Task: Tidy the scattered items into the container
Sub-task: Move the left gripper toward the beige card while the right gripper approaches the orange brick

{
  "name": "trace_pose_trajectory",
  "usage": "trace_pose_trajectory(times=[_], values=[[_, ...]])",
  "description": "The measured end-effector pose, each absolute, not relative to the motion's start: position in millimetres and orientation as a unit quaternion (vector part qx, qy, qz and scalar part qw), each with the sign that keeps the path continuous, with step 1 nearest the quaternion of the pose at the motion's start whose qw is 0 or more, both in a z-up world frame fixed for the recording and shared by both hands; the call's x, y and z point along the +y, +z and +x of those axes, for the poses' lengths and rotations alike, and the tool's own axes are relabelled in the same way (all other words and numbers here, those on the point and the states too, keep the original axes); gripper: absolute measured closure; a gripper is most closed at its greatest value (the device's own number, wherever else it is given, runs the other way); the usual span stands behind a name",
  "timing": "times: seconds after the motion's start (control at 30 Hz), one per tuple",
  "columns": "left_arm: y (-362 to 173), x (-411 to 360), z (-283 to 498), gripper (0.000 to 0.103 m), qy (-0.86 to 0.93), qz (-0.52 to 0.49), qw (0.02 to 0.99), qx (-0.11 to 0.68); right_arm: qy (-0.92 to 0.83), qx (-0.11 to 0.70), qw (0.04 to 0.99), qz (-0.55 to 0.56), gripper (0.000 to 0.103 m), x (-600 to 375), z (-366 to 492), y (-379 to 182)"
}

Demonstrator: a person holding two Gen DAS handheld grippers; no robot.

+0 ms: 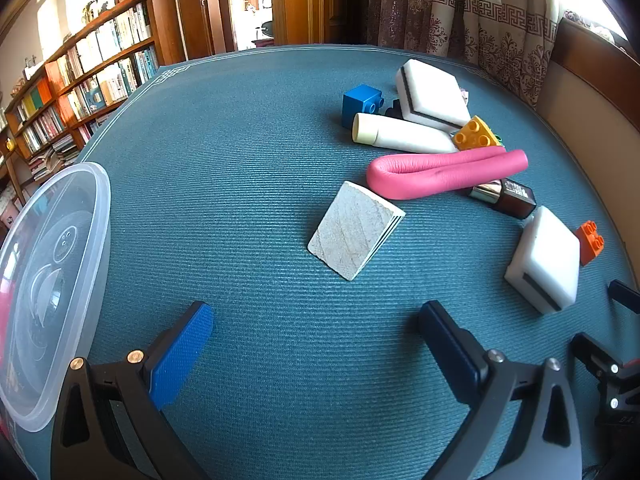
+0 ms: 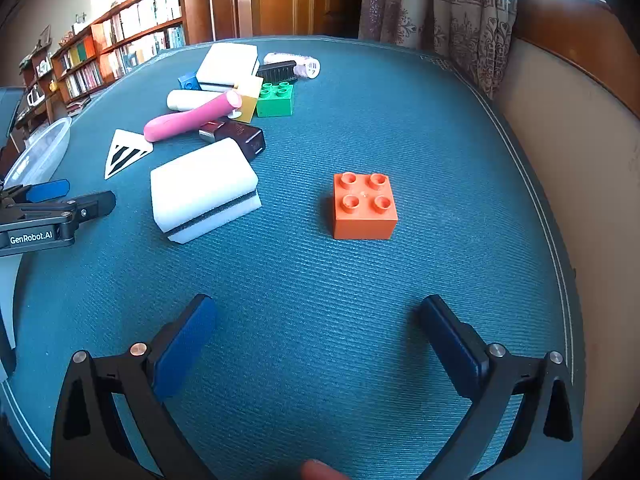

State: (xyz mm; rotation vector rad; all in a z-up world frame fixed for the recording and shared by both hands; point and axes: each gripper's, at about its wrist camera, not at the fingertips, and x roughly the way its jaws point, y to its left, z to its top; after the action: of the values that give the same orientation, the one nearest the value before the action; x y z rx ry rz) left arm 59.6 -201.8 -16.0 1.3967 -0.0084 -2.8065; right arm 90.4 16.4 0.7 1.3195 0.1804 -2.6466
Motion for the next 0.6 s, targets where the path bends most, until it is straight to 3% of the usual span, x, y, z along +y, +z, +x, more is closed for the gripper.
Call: trace_pose_trajectory(times=[0.6], values=[[-15.4,-204.0,60.1,0.000,-0.895,0.446,0.003,-0.002,-0.891,0.062,0.087,0.441,0.000,16.5,84.6,-0.9]])
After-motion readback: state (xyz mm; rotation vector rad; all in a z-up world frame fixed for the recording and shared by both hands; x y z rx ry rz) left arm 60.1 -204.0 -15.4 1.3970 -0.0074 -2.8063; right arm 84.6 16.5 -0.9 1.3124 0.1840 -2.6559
